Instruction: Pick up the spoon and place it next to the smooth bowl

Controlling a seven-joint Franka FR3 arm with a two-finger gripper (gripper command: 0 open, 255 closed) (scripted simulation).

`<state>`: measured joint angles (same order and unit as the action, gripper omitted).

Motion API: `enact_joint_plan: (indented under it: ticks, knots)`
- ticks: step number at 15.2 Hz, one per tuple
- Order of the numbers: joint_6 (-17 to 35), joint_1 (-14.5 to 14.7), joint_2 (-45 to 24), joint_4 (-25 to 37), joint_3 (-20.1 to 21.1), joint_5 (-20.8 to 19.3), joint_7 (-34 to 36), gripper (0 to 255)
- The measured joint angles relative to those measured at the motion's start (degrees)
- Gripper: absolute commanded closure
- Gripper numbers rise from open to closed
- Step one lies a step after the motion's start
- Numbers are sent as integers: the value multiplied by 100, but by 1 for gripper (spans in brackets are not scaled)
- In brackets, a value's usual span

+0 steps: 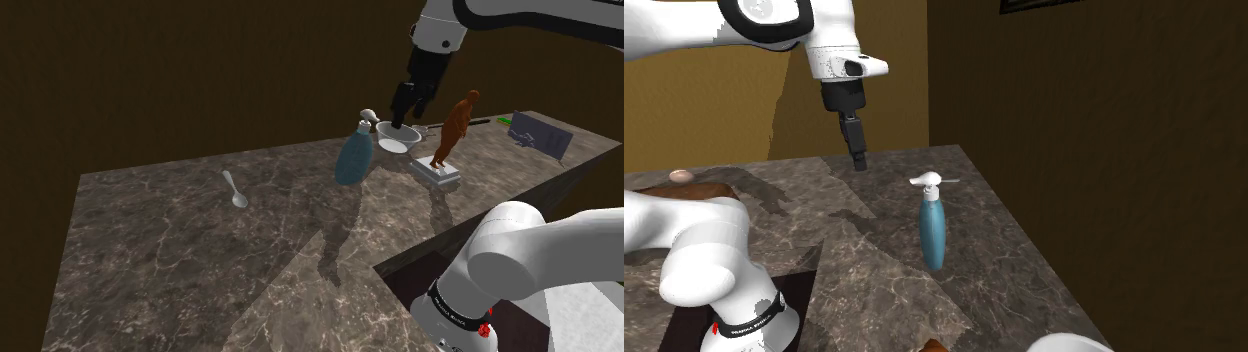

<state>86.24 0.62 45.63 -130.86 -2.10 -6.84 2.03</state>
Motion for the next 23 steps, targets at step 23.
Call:
enact_joint_plan:
  ticks: [23]
  knots:
    - [2239, 394, -3726, 1129, 764, 1154, 1607, 0]
